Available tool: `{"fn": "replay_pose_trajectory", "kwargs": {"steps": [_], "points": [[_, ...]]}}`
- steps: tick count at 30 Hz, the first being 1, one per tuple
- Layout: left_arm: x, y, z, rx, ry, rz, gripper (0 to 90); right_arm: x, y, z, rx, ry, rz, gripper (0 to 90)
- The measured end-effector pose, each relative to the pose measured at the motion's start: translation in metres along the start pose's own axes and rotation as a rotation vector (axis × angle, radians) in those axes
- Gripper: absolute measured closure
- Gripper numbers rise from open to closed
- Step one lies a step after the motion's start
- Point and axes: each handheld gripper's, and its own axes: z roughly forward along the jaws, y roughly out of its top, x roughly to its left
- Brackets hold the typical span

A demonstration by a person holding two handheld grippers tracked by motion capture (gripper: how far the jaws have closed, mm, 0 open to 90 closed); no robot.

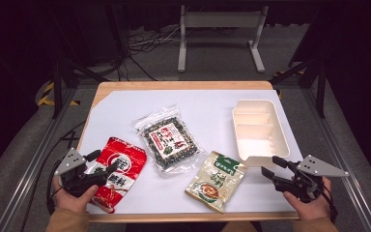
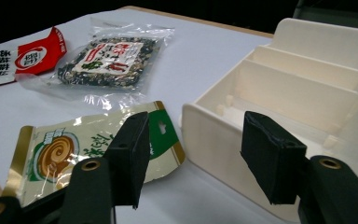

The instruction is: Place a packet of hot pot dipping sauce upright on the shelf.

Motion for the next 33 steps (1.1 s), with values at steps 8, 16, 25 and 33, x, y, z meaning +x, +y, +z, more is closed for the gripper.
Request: {"fn": "replay_pose_trajectory", "kwargs": {"steps": [8,16,25,33], "points": [[-0.003,0.004,0.011,0.009,-0.02,0.015,23.4,0.011,-0.006,0.01,0.053,0.028,-0.013,41.9],[-0.004,0.006,0.015,0.014,-0.031,0.021,23.3,0.017,-0.011,0.02,0.088,0.057,-0.014,40.6],[-0.003,0.005,0.016,0.023,-0.03,0.016,23.2,0.016,-0.018,0.036,0.152,0.084,0.006,39.6],[-0.004,0.004,0.016,0.024,-0.032,0.021,23.1,0.014,-0.021,0.052,0.21,0.105,0.039,37.3]]}}
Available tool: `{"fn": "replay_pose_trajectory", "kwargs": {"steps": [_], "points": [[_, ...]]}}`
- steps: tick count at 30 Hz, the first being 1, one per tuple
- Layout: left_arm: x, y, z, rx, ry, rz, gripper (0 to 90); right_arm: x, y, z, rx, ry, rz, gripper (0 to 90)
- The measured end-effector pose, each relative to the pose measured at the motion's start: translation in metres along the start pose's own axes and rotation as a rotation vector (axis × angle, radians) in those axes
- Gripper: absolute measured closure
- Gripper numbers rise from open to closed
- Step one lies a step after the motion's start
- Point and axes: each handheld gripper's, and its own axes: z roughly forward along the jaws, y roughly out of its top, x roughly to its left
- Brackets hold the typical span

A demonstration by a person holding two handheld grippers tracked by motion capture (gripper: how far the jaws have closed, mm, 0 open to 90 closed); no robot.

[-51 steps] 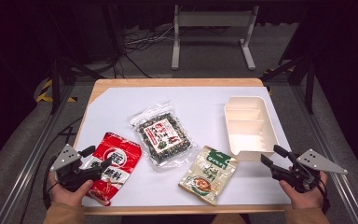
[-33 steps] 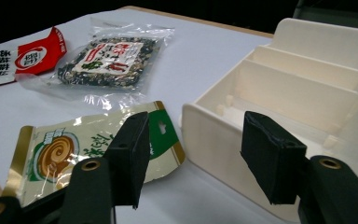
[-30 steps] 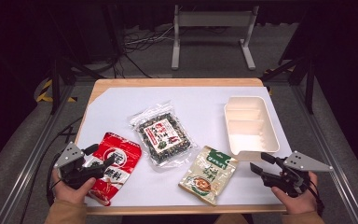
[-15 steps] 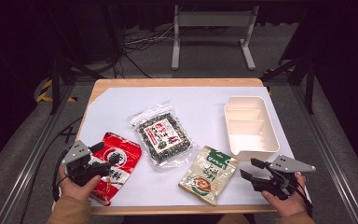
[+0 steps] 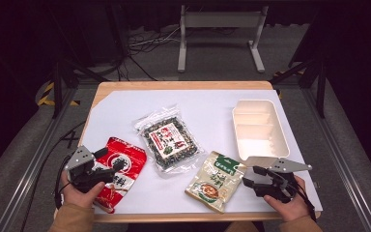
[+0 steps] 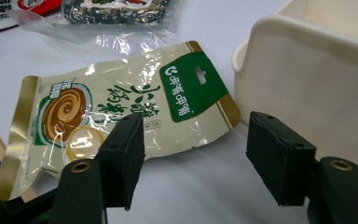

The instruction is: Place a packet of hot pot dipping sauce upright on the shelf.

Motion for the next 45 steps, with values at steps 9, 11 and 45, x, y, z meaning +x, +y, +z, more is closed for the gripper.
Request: {"fn": "replay_pose_trajectory", "kwargs": {"steps": [9,11,45], "points": [[0.0,-0.001,-0.002,0.005,0.006,-0.001,23.1,-0.005,-0.001,0.019,0.062,-0.006,0.016,36.2],[0.0,-0.002,-0.002,0.005,0.008,0.0,23.0,-0.006,0.0,0.022,0.064,-0.007,0.029,36.0],[-0.001,-0.005,-0.004,0.011,0.022,-0.001,23.0,0.005,0.01,0.04,-0.054,0.199,0.05,54.6]]}}
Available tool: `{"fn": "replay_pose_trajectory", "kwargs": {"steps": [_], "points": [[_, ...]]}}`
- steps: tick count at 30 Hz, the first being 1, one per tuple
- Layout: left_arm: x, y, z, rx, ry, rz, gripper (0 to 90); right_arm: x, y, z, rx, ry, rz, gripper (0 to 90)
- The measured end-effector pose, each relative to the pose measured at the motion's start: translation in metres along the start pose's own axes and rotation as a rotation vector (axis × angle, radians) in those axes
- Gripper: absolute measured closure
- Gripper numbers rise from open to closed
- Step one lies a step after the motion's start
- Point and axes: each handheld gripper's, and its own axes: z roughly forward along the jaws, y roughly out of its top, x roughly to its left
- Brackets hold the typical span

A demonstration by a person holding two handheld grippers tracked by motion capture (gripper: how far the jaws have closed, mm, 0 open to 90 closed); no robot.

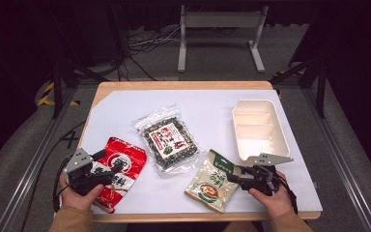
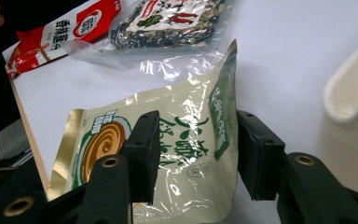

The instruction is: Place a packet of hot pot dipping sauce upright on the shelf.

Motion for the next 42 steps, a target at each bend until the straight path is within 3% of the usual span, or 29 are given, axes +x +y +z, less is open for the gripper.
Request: {"fn": "replay_pose_trajectory", "kwargs": {"steps": [3,8,10,15,25,31,42], "points": [[0.0,0.0,0.0,-0.002,-0.002,-0.002,23.0,0.002,0.0,0.007,0.029,0.006,-0.009,61.4],[0.001,0.0,0.0,-0.002,0.0,-0.004,23.0,0.002,0.0,0.014,0.091,-0.046,-0.044,71.1],[0.001,0.0,0.0,0.001,0.002,-0.002,23.0,-0.001,-0.001,0.016,0.112,-0.092,-0.065,79.8],[0.001,0.0,0.0,0.002,0.002,-0.005,23.0,-0.004,-0.002,0.018,0.135,-0.112,-0.082,88.7],[0.001,-0.001,-0.001,-0.002,0.004,-0.007,23.0,-0.004,0.002,0.016,0.135,-0.103,-0.112,89.5],[0.002,-0.002,-0.002,-0.003,0.017,-0.018,24.0,0.003,0.011,0.009,0.129,-0.1,-0.158,89.7],[0.004,-0.003,-0.004,0.001,0.027,-0.018,24.0,0.022,0.042,-0.007,0.091,-0.055,-0.168,89.8]]}}
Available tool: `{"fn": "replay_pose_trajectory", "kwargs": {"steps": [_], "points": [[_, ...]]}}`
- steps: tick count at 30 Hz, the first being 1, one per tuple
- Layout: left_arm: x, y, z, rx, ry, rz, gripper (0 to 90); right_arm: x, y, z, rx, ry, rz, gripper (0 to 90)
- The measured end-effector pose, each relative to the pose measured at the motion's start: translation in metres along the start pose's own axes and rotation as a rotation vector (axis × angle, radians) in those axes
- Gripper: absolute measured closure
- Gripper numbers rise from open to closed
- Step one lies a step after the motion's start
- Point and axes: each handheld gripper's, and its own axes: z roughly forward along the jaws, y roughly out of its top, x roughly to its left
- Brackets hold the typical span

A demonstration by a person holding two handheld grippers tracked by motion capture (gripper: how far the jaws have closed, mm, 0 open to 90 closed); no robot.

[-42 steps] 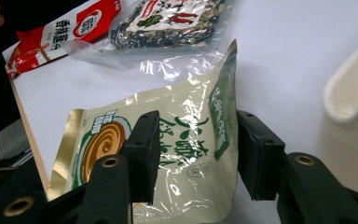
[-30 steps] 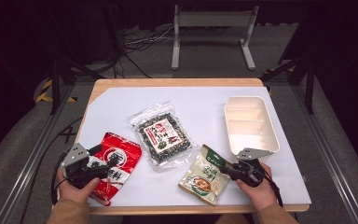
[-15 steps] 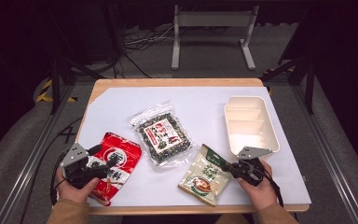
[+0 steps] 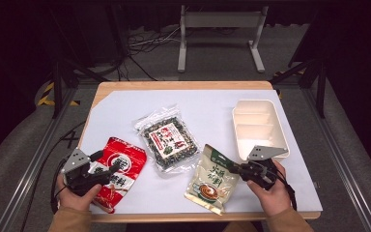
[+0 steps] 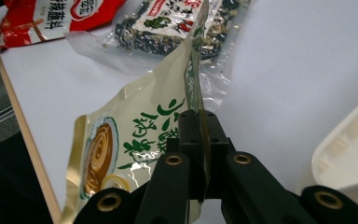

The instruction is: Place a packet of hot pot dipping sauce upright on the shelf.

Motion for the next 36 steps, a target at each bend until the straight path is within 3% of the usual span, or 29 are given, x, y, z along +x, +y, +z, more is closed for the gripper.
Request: {"fn": "replay_pose_trajectory", "kwargs": {"steps": [7,15,26,36], "points": [[0.001,0.0,-0.001,-0.005,0.002,-0.006,24.0,0.012,0.027,-0.018,-0.033,0.013,-0.054,89.9],[0.001,-0.001,-0.001,-0.002,0.009,-0.008,24.0,0.014,0.045,-0.036,-0.05,-0.025,-0.126,89.9],[0.002,-0.001,-0.002,-0.001,0.018,-0.012,23.9,0.007,0.055,-0.047,-0.06,-0.059,-0.148,89.9],[0.007,-0.003,-0.003,0.006,0.028,-0.03,23.9,-0.002,0.077,-0.058,-0.075,-0.04,-0.16,89.9]]}}
